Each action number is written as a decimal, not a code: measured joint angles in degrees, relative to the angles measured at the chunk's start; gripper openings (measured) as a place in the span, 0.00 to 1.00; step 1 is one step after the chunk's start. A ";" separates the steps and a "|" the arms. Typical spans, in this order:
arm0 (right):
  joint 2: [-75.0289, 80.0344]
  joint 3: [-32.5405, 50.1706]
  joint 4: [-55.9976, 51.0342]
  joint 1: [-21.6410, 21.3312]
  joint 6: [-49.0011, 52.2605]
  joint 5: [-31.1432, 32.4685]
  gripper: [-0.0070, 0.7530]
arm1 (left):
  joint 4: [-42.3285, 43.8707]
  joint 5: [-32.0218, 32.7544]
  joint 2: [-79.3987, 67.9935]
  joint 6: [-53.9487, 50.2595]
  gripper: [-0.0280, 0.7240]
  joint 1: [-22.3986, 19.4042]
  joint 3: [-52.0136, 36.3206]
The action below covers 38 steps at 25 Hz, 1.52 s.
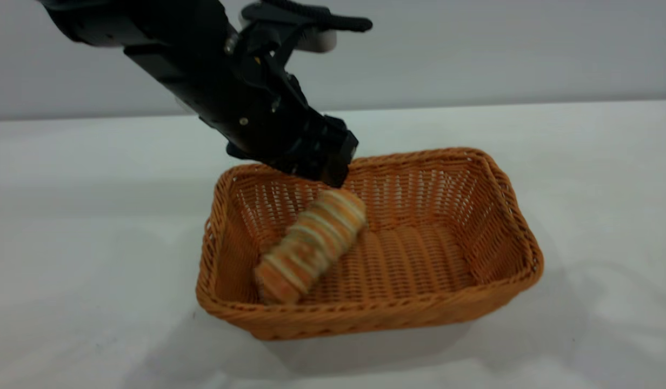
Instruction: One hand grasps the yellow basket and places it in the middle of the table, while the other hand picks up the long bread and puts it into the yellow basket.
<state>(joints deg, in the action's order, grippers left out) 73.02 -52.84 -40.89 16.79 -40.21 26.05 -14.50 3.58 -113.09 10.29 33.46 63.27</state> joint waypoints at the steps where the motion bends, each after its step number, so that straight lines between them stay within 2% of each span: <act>1: -0.87 0.00 0.06 0.00 0.00 0.97 0.74 | 1.17 0.54 0.54 1.14 0.92 0.00 0.00; 7: -4.46 0.00 3.50 0.00 0.63 9.22 0.74 | 7.71 8.37 9.95 6.76 0.85 -2.11 0.00; 11: -6.08 0.04 8.72 0.00 4.90 14.54 0.74 | 8.18 15.86 19.12 6.39 0.80 -7.78 0.00; 15: -8.31 0.04 13.84 0.00 9.63 19.48 0.74 | 8.24 25.70 28.43 5.38 0.79 -13.96 0.00; 19: -12.49 0.04 17.23 0.00 12.91 23.40 0.74 | 8.48 35.11 37.11 5.09 0.79 -17.79 0.00; 28: -24.75 0.04 18.21 0.00 15.84 31.04 0.74 | 8.58 50.85 56.07 5.08 0.79 -18.58 -4.30; 38: -36.54 0.04 19.22 0.00 19.06 37.39 0.74 | 8.58 61.57 83.67 3.66 0.79 -18.58 -18.15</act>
<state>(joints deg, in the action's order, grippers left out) 36.48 -52.79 -21.67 16.79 -21.15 63.44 -5.92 65.15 -29.42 13.94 14.88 45.12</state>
